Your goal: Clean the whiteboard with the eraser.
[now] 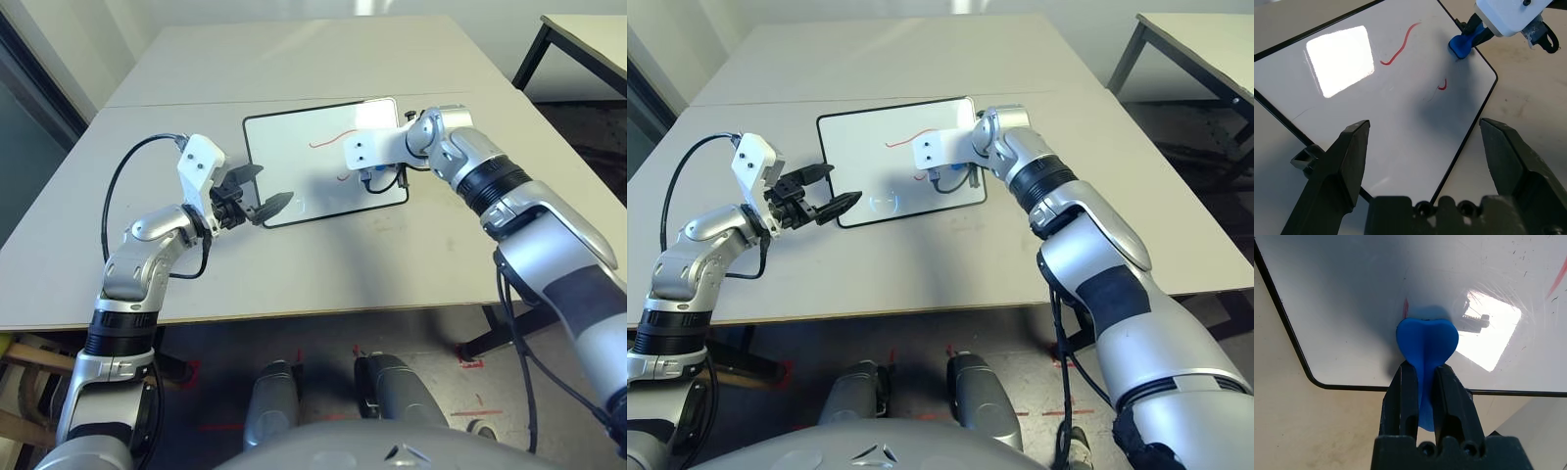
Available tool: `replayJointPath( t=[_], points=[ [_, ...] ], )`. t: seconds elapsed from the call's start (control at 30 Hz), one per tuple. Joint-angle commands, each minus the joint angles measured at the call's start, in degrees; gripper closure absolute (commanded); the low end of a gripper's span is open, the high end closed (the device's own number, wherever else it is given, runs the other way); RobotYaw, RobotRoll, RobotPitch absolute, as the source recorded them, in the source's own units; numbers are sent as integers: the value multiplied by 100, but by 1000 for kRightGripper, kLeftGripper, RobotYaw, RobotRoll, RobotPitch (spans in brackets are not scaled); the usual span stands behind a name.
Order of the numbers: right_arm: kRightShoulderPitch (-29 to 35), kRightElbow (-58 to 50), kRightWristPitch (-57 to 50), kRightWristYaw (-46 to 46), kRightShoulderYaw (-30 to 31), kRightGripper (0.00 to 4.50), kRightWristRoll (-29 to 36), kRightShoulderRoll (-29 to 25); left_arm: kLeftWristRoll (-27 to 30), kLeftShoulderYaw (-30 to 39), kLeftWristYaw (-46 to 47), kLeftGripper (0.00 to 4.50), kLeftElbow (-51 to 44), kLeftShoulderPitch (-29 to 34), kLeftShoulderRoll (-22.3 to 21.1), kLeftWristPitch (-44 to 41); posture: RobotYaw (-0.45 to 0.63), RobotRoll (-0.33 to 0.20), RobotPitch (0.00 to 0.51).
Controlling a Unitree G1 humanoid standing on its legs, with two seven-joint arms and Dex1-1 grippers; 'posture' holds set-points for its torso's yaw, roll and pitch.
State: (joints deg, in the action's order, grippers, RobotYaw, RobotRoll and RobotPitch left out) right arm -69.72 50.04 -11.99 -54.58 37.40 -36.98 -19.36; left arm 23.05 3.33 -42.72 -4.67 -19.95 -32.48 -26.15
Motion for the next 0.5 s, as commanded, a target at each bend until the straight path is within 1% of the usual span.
replayJointPath(
  t=[0.03, 0.5],
  points=[
    [254, 58, -1, -93, 70, 4303, -47, 60, -39, -35, -17, 0, -39, -64, -26, -61, -41, 0, 60],
    [398, -359, -81, -210, -31, 4305, 20, 383, -18, 9, -10, 0, -130, -63, -92, -169, -35, 0, 61]
  ],
)
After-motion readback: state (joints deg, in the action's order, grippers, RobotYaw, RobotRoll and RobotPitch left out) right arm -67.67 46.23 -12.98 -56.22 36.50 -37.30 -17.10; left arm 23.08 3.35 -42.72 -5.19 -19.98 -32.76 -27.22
